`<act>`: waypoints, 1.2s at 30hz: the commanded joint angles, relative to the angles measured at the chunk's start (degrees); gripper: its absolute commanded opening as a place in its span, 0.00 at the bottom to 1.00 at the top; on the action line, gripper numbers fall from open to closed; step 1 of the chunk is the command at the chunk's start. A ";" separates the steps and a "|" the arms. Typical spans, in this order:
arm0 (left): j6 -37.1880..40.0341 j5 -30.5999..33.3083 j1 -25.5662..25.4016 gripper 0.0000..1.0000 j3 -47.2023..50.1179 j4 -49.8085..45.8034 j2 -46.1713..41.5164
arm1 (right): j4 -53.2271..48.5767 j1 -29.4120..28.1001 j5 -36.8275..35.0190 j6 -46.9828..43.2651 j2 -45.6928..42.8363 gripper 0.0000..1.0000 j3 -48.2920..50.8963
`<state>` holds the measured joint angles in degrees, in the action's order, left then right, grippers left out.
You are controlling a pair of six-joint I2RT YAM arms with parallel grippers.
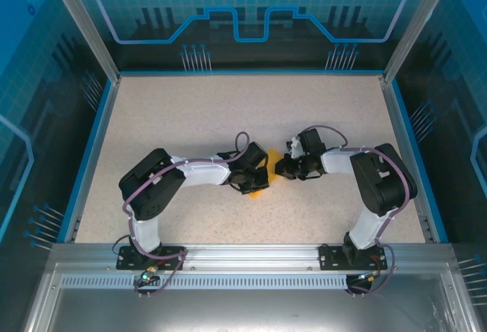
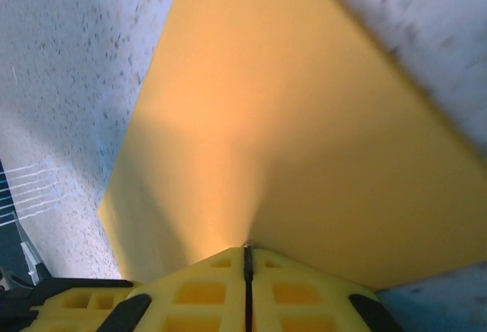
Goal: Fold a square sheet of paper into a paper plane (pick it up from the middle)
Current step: First fold in half a square sheet of paper at the center of the table.
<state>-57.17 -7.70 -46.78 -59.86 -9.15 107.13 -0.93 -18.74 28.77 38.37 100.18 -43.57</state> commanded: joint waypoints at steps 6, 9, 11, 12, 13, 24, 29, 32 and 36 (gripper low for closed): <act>-1.72 1.90 -0.32 0.00 2.86 -6.94 1.06 | -5.53 6.53 -8.06 -4.05 0.89 0.08 -3.69; -1.65 1.90 -0.33 0.00 2.74 -7.03 1.15 | -6.50 7.91 -8.91 -4.42 0.67 0.08 -5.26; -1.25 1.82 -0.32 0.00 2.43 -7.23 1.24 | -6.76 8.60 -8.10 -4.83 0.09 0.08 -5.90; -1.08 1.96 -0.32 0.00 2.23 -7.56 1.24 | -6.36 8.76 -7.09 -5.02 -0.62 0.08 -5.87; -0.80 2.23 -0.33 0.00 2.05 -7.93 1.16 | -5.39 8.98 -5.71 -5.35 -1.83 0.08 -5.38; 14.73 3.84 1.16 0.00 1.74 -14.00 -2.98 | 0.27 5.87 1.39 -3.17 -12.45 0.09 3.64; 18.36 1.47 3.29 0.00 5.17 -11.70 -6.50 | 0.77 -1.97 -2.01 0.17 -11.06 0.09 4.18; 17.80 -0.30 3.94 0.00 5.73 -9.42 -7.38 | 2.78 -4.88 -2.92 2.64 -8.15 0.09 3.93; 15.93 -2.22 3.98 0.00 5.30 -6.59 -7.38 | 5.79 -6.76 -2.22 4.62 -3.82 0.08 3.08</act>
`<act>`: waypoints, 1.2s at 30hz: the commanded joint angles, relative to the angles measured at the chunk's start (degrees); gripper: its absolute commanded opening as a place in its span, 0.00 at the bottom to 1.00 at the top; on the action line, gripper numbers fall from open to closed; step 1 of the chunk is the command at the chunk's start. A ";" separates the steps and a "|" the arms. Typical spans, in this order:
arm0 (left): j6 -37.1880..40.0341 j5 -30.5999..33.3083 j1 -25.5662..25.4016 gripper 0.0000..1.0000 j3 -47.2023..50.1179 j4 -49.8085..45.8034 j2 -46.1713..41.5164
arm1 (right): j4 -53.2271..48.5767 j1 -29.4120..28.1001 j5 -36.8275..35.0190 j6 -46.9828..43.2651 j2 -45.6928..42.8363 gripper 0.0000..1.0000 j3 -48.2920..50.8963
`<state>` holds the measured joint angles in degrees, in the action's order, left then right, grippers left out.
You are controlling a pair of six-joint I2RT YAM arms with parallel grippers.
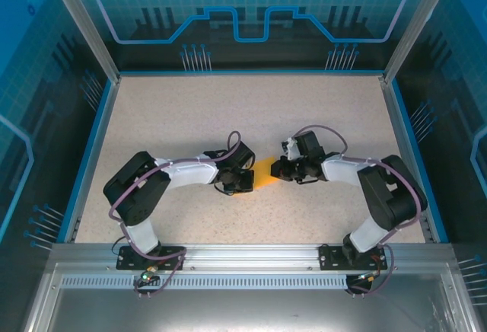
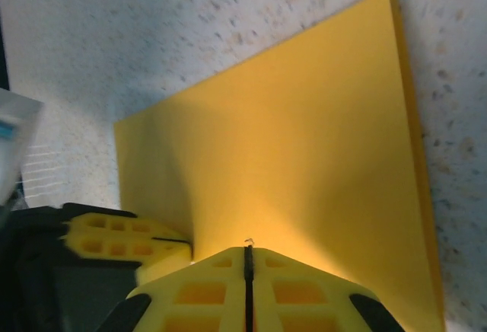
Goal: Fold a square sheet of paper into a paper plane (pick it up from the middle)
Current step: First fold in half a square sheet of paper at the center of the table.
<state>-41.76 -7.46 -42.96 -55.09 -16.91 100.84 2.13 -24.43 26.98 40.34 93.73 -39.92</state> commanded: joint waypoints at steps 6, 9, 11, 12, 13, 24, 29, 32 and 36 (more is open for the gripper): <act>-3.52 -3.50 0.11 0.00 0.30 5.65 -2.43 | 2.84 -1.90 -0.13 3.70 6.35 0.08 -2.10; -6.36 -4.14 0.07 0.00 0.76 9.71 -2.43 | 2.31 -1.85 -0.98 3.46 6.37 0.07 -1.36; -8.33 -4.86 -0.10 0.00 0.86 12.69 -1.27 | 1.93 -1.78 -1.42 3.12 6.16 0.07 -0.93; -8.97 -4.84 -0.20 0.00 0.70 13.29 -0.61 | 1.81 -1.77 -1.54 3.10 6.18 0.07 -0.80; -9.48 -4.35 -0.20 0.00 0.37 13.27 0.19 | 1.78 -1.79 -1.60 3.07 6.19 0.07 -0.56; -11.45 -1.64 -0.26 0.00 2.21 11.59 4.02 | -0.10 -1.55 -2.63 2.47 6.74 0.07 -0.53; -12.11 -0.02 -0.13 0.00 4.88 10.76 3.69 | -1.98 -1.30 -4.35 2.38 7.08 0.07 -0.44; -13.06 0.32 -0.15 0.00 7.04 11.14 3.33 | -3.37 -0.94 -5.78 2.33 7.54 0.07 -0.33; -14.97 0.69 -0.02 0.00 10.86 12.39 2.33 | -4.41 -0.27 -7.03 2.40 8.26 0.07 0.08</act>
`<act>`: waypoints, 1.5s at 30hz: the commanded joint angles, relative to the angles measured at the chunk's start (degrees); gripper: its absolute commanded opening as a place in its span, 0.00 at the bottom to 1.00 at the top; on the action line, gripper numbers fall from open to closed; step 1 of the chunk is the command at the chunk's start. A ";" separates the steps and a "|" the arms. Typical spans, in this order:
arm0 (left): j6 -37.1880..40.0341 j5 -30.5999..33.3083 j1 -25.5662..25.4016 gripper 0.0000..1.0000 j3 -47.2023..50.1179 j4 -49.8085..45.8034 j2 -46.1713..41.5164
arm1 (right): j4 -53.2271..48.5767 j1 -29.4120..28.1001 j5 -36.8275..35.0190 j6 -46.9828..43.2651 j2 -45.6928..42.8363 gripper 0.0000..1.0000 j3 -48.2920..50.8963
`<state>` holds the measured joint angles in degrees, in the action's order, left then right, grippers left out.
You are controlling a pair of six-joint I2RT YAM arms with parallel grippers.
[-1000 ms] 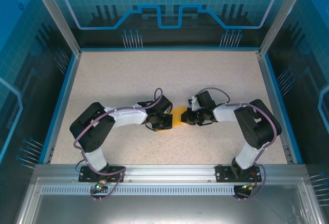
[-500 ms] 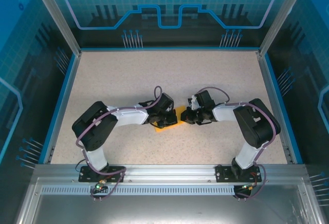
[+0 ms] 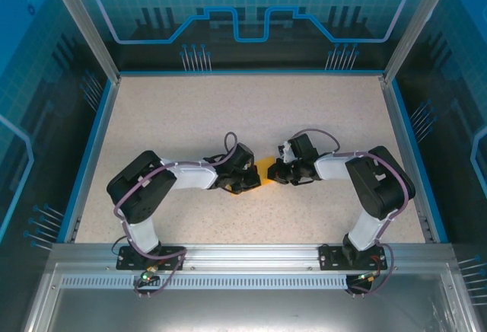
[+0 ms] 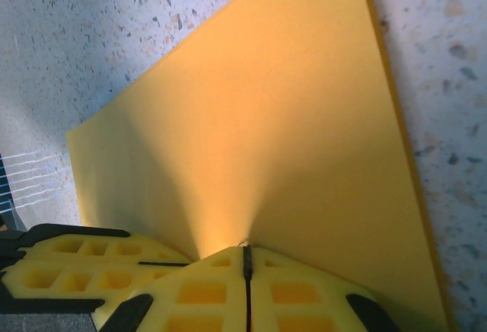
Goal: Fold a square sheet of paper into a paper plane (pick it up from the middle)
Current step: First fold in half a square sheet of paper at the center of the table.
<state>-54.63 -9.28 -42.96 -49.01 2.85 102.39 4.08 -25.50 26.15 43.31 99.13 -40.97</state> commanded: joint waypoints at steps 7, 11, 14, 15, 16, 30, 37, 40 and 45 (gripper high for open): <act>-5.59 4.61 1.18 0.00 11.46 -6.26 -2.01 | -8.28 1.58 -8.64 -0.86 4.46 0.06 1.44; -8.07 5.76 1.85 0.00 14.91 -4.26 -2.85 | -8.66 1.99 -9.06 -1.03 5.61 0.06 1.32; -9.40 7.50 2.26 0.00 16.71 -4.33 -3.46 | -8.91 2.15 -9.47 -1.20 6.19 0.06 1.33; -9.73 7.90 2.48 0.00 17.29 -4.33 -3.83 | -9.08 2.33 -9.55 -1.28 6.32 0.06 1.33; -9.95 8.31 2.60 0.00 17.77 -4.50 -4.35 | -9.26 2.47 -9.67 -1.34 6.48 0.06 1.25; -12.95 13.04 3.63 0.01 24.07 -8.64 -12.78 | -9.75 4.13 -10.73 -2.18 8.13 0.06 1.11; -11.58 13.76 3.65 0.07 25.13 -10.03 -18.46 | -8.75 4.10 -9.80 -2.29 7.90 0.06 0.88; -7.82 12.06 3.65 0.12 22.10 -11.54 -19.67 | -8.30 3.96 -8.28 -2.46 7.09 0.06 0.26; 0.30 8.30 6.13 0.24 14.03 -15.94 -21.09 | -11.45 2.25 -7.69 -3.23 2.17 0.08 -3.26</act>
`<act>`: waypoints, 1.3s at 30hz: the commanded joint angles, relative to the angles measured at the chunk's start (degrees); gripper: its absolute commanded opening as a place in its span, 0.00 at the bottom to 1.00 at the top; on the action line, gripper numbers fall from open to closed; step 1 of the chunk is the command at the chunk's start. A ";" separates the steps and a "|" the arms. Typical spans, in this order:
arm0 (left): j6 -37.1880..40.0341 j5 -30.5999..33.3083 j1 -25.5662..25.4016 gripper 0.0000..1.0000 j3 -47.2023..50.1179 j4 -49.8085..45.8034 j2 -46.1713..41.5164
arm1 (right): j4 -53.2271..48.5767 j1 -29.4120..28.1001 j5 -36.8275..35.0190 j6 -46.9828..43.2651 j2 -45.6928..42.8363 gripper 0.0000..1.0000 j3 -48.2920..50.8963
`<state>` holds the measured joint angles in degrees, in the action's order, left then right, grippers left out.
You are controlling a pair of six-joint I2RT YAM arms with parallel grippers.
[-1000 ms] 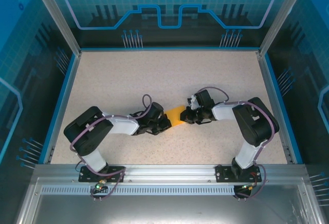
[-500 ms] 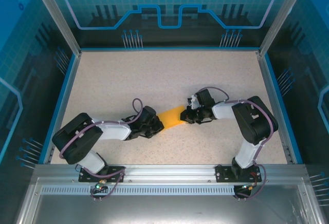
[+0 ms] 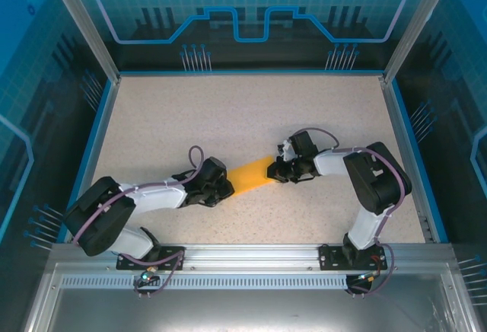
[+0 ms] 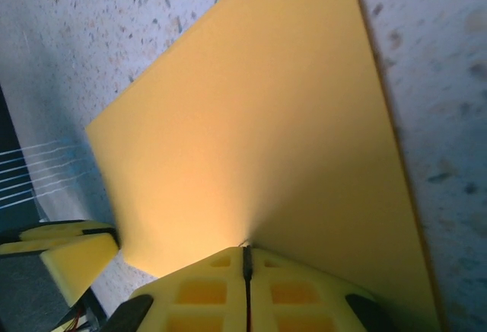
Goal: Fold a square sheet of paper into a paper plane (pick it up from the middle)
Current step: First fold in half a square sheet of paper at the center of the table, then rotate the paper at the center of the table.
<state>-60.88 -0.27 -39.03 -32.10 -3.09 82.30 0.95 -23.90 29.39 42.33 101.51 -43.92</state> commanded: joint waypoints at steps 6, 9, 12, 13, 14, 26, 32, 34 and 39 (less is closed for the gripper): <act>15.19 -6.74 9.14 0.40 -14.81 -16.49 -0.50 | -17.05 -4.85 -16.67 -2.24 -8.20 0.16 -8.19; 18.10 -7.46 12.67 0.53 -20.19 -20.67 0.28 | -19.50 -7.91 -19.57 -0.50 -9.74 0.24 -10.94; 20.27 -7.20 16.60 0.63 -22.54 -23.02 0.34 | -21.08 -10.76 -21.68 1.81 -8.98 0.31 -13.24; 20.57 -7.26 18.28 0.67 -22.81 -23.56 -0.05 | -21.51 -11.76 -22.03 2.56 -8.37 0.32 -14.02; 20.95 -7.16 19.41 0.70 -22.91 -23.92 -0.48 | -21.81 -12.58 -22.52 3.12 -7.81 0.34 -14.79; 25.88 -5.75 29.87 0.99 -24.03 -28.28 -3.59 | -27.86 -22.64 -32.05 11.04 4.85 0.56 -29.45; 24.09 -5.40 31.45 0.99 -23.19 -27.82 -4.61 | -29.70 -25.06 -31.92 12.08 12.74 0.56 -36.04; 24.06 -5.61 31.65 0.99 -23.10 -27.58 -4.36 | -29.69 -25.85 -31.28 11.83 15.16 0.55 -38.10; 24.37 -6.47 31.83 0.99 -23.20 -27.98 -3.08 | -31.10 -27.89 -31.58 11.18 20.07 0.55 -41.94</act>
<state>-37.08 -5.78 -7.97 -55.16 -29.76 78.72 -27.51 -50.06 -1.80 52.97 119.37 -83.70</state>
